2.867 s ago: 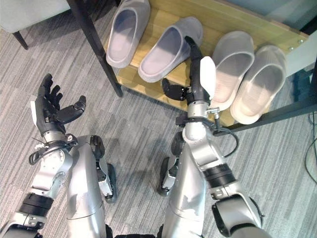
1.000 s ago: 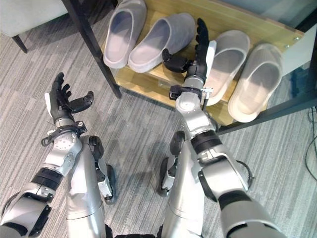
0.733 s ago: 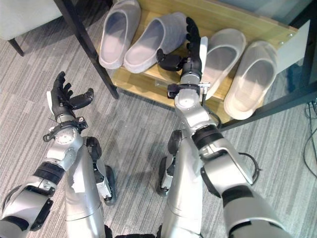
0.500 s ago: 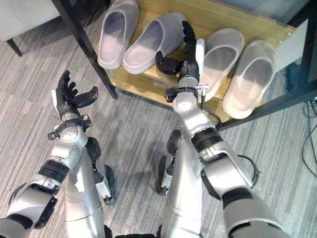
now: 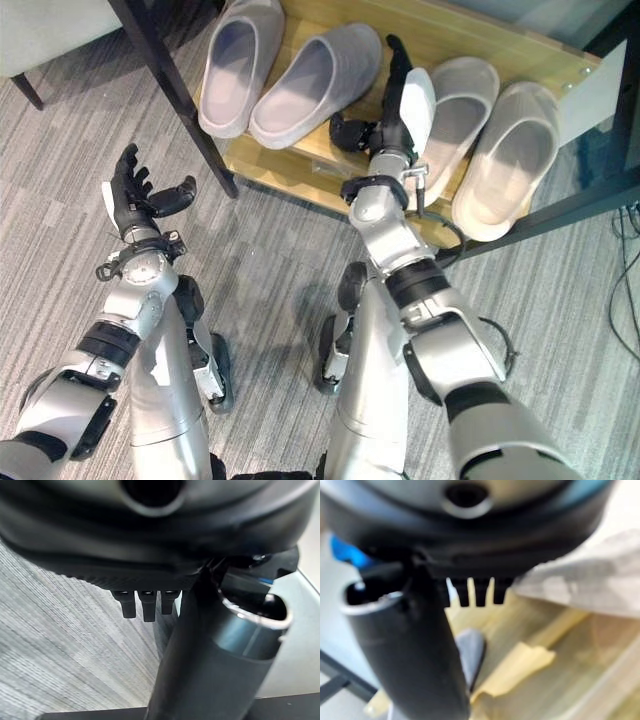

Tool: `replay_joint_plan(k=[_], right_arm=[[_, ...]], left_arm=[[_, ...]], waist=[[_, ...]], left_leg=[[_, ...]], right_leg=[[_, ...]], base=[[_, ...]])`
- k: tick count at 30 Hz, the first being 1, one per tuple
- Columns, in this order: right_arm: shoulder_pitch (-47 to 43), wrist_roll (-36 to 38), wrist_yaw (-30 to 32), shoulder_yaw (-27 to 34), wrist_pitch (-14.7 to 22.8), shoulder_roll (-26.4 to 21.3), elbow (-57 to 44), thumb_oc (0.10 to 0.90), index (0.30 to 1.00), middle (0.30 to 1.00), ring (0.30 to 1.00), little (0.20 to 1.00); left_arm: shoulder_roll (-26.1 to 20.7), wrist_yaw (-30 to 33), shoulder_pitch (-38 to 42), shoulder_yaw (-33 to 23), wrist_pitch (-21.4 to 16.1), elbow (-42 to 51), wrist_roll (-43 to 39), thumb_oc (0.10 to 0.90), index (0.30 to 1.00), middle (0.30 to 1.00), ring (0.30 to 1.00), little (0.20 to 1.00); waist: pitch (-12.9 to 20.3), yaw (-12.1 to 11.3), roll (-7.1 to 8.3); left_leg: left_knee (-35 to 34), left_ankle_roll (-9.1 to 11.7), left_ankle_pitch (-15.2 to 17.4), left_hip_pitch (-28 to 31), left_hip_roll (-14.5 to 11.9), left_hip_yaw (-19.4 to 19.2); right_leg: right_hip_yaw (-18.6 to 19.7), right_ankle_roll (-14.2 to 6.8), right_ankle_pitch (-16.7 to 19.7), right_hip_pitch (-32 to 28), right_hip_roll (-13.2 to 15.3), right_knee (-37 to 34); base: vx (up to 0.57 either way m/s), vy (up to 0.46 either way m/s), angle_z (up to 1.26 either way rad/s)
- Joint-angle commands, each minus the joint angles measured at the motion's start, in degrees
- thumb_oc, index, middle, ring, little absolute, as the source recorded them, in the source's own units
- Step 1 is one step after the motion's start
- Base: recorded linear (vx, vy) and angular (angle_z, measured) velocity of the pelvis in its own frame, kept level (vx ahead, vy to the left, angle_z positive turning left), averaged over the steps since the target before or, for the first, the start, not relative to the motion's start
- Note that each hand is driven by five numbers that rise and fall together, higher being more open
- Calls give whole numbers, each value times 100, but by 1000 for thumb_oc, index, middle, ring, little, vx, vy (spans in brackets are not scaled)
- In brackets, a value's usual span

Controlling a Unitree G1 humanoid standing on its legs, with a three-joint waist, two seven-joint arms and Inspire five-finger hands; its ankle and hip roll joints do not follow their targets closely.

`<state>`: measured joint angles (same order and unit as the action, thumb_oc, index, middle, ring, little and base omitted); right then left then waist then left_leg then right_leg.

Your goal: Arrange the slippers neatly on the shoe rack.

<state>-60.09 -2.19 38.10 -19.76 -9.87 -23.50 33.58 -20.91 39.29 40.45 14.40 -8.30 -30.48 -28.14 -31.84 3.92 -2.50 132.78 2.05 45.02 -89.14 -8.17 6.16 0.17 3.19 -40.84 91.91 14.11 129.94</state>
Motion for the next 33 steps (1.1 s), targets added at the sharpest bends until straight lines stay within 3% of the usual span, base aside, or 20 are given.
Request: replay_joint_plan(k=[1, 14, 21, 23, 28, 33], right_arm=[[-386, -619, 308, 307, 243, 111, -947, 800, 900, 900, 900, 900], [209, -1043, -153, 392, -182, -147, -968, 800, 900, 900, 900, 900], [877, -2318, -394, 798, -613, -544, -1645, 800, 900, 900, 900, 900], [1058, -2474, -346, 965, -545, -529, -1882, 800, 900, 900, 900, 900], [978, -2620, -66, 917, 43, -556, -2355, 800, 900, 900, 900, 900], [618, -2726, -137, 764, 73, -678, -2449, 800, 900, 900, 900, 900]], left_arm=[[-67, 140, 231, -269, -349, 811, 544, 800, 900, 900, 900, 900], [-62, 142, 15, -466, -210, 1123, 649, 800, 900, 900, 900, 900], [-67, 84, -335, -689, -178, 1441, 836, 800, 900, 900, 900, 900], [-52, 61, -461, -717, -176, 1480, 888, 800, 900, 900, 900, 900], [-125, -108, -834, -651, -431, 1524, 938, 800, 900, 900, 900, 900], [-236, -150, -981, -611, -554, 1536, 823, 800, 900, 900, 900, 900]], waist=[[205, -159, 103], [205, -122, 152], [205, -74, 179], [205, -67, 164], [205, -108, 123], [205, -160, 122]], left_leg=[[283, -140, 19, -82, 159, 183], [272, -135, -2, -82, 143, 195], [270, -143, 15, -82, 156, 198], [273, -145, 16, -82, 153, 191], [262, -138, -22, -82, 158, 195], [294, -131, -27, -82, 176, 232]], right_leg=[[801, -290, -523, -196, -46, 559], [791, -294, -498, -196, -52, 525], [792, -300, -537, -196, -69, 535], [778, -295, -541, -196, -74, 528], [758, -284, -537, -196, -72, 527], [794, -286, -557, -196, -72, 576]], base=[[0, 0, 0], [0, 0, 0], [0, 0, 0], [0, 0, 0], [0, 0, 0], [1, -6, 0]])
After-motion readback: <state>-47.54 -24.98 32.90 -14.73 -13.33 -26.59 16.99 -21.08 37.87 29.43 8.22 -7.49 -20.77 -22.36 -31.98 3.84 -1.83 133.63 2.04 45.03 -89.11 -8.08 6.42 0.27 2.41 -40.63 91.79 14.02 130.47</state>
